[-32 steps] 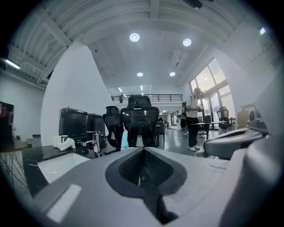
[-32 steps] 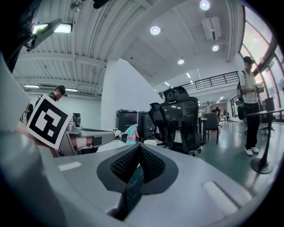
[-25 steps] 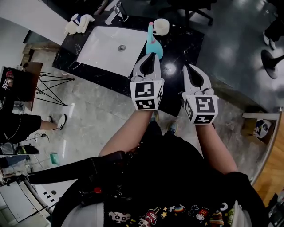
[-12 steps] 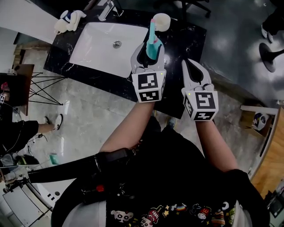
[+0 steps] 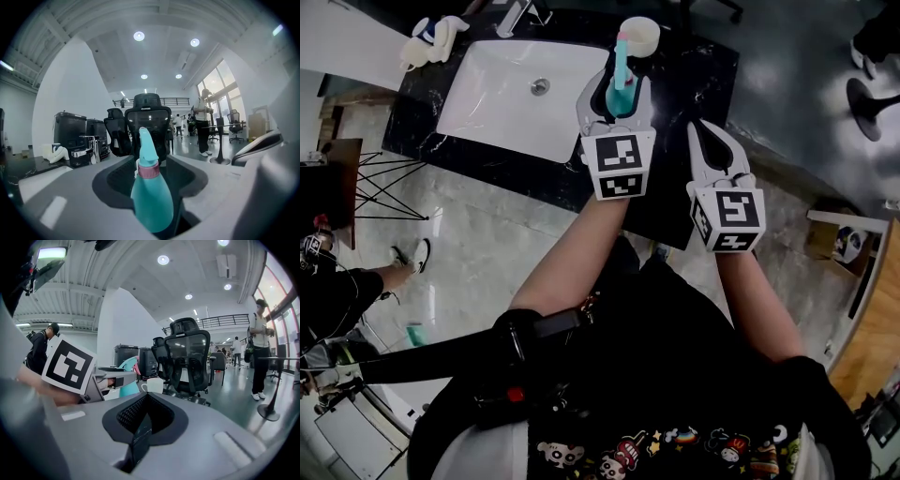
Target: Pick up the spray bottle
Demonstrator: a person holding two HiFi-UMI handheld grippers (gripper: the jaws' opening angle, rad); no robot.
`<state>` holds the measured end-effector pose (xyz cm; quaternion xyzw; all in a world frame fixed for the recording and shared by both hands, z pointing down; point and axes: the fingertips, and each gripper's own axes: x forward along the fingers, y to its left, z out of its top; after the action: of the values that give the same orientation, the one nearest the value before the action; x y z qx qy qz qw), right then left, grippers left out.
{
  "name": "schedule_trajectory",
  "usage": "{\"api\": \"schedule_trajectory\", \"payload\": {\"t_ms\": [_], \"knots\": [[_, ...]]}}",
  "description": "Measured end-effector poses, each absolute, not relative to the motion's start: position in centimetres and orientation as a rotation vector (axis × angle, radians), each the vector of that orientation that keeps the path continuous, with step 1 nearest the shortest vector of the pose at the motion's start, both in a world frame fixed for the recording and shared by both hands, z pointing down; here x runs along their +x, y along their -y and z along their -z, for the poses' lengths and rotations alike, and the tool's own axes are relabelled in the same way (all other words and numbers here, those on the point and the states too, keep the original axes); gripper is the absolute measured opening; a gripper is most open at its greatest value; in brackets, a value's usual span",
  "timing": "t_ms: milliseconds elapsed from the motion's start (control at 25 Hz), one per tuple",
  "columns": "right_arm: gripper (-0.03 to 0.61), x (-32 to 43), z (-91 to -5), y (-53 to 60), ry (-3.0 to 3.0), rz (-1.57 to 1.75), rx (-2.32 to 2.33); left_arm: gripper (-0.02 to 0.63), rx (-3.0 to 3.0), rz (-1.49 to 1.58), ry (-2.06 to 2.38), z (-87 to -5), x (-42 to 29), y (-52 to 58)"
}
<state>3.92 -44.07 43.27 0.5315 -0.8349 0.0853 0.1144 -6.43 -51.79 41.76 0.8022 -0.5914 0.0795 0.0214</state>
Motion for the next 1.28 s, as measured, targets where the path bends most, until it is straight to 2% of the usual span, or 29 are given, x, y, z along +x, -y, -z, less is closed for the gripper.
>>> {"api": "schedule_trajectory", "payload": {"t_ms": [360,440,800,1280], "knots": [[0.025,3.6,-43.9,44.3,2.441,-0.284,1.560,0.196,2.509,-0.284,1.843,-41.2,-6.3,53.1],[0.025,3.6,-43.8,44.2,2.443,-0.282,1.565,0.149,2.514,-0.299,1.841,-41.2,-6.4,53.2],[0.025,3.9,-43.4,44.1,2.437,-0.282,1.588,0.147,2.551,-0.283,1.804,-40.3,-5.9,52.6],[0.025,4.1,-39.3,43.3,2.497,-0.207,1.634,0.147,2.626,-0.201,1.813,-34.3,-6.0,46.6]]}}
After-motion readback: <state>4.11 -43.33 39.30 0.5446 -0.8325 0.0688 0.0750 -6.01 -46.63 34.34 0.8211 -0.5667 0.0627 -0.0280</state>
